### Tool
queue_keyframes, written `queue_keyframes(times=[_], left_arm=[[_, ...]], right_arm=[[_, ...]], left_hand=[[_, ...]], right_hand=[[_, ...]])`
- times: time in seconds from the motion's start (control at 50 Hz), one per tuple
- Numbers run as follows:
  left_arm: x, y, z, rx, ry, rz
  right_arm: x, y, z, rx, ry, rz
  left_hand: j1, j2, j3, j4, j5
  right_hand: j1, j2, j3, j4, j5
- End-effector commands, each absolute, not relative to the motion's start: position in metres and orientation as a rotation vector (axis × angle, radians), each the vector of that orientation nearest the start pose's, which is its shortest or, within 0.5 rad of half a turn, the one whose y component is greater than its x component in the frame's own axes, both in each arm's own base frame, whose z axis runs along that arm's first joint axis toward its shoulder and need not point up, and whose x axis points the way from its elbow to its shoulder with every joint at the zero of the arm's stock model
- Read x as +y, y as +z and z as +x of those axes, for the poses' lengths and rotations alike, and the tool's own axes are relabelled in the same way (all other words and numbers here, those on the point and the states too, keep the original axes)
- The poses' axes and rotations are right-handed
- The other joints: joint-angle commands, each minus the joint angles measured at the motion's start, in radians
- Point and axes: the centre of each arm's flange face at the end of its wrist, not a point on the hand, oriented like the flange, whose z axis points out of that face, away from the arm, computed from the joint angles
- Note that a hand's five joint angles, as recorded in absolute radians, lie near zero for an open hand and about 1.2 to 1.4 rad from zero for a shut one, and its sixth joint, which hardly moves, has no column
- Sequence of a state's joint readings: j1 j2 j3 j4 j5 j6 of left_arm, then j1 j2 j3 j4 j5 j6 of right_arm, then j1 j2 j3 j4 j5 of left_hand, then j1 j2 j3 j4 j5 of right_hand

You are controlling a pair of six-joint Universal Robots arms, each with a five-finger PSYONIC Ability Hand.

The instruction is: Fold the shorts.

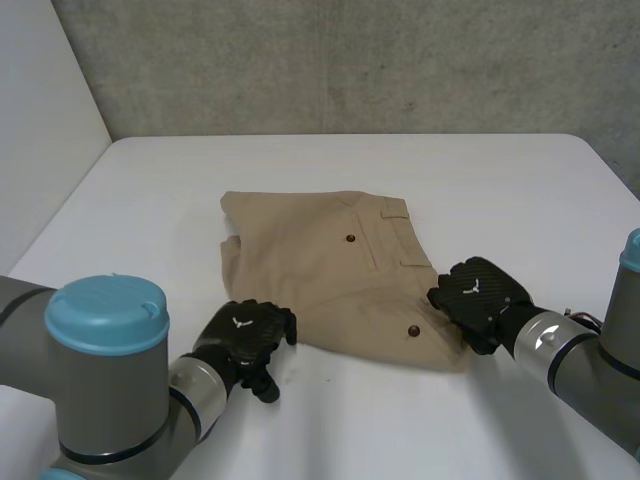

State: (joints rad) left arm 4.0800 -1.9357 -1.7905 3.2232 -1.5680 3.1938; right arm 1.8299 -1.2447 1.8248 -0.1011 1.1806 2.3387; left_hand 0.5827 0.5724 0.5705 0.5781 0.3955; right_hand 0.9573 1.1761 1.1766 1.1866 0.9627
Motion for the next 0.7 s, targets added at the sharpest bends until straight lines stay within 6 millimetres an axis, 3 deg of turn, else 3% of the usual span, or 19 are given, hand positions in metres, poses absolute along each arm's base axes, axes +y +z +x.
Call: queue_keyframes(times=[0.02, 0.04, 0.12, 0.2, 0.28, 0.34, 0.44, 0.7], left_arm=[[-0.166, 0.131, -0.292, 2.836, -1.654, 1.029], [-0.167, 0.132, -0.292, 2.841, -1.659, 1.018], [-0.170, 0.133, -0.290, 2.889, -1.670, 0.887], [-0.174, 0.138, -0.288, 2.916, -1.704, 0.747], [-0.176, 0.142, -0.286, 2.930, -1.723, 0.664], [-0.177, 0.143, -0.288, 2.932, -1.738, 0.649], [-0.188, 0.147, -0.296, 2.897, -1.833, 0.633], [-0.252, 0.140, -0.320, 2.696, -2.049, 0.425]], right_arm=[[-0.232, 0.182, 0.246, 2.041, -1.714, -1.410], [-0.226, 0.206, 0.252, 1.983, -1.772, -1.361], [-0.221, 0.253, 0.258, 1.890, -1.869, -1.195], [-0.222, 0.284, 0.263, 1.829, -1.899, -1.044], [-0.214, 0.295, 0.274, 1.814, -1.881, -1.004], [-0.209, 0.292, 0.280, 1.836, -1.856, -1.017], [-0.219, 0.262, 0.284, 1.944, -1.774, -1.051], [-0.241, 0.219, 0.277, 2.127, -1.670, -1.040]], left_hand=[[0.045, 0.055, 0.057, 0.049, 0.058], [0.036, 0.046, 0.048, 0.041, 0.049], [-0.023, -0.012, -0.010, -0.018, -0.010], [-0.064, -0.053, -0.052, -0.059, -0.051], [-0.122, -0.112, -0.110, -0.118, -0.110], [-0.246, -0.235, -0.233, -0.241, -0.233], [-0.290, -0.280, -0.278, -0.285, -0.277], [-0.290, -0.280, -0.278, -0.285, -0.277]], right_hand=[[0.439, 0.220, 0.220, 0.210, 0.259], [0.439, 0.220, 0.220, 0.210, 0.259], [0.439, 0.220, 0.220, 0.210, 0.259], [0.439, 0.220, 0.220, 0.210, 0.259], [0.439, 0.220, 0.220, 0.210, 0.259], [0.439, 0.220, 0.220, 0.210, 0.259], [0.439, 0.220, 0.220, 0.210, 0.259], [0.439, 0.220, 0.220, 0.210, 0.259]])
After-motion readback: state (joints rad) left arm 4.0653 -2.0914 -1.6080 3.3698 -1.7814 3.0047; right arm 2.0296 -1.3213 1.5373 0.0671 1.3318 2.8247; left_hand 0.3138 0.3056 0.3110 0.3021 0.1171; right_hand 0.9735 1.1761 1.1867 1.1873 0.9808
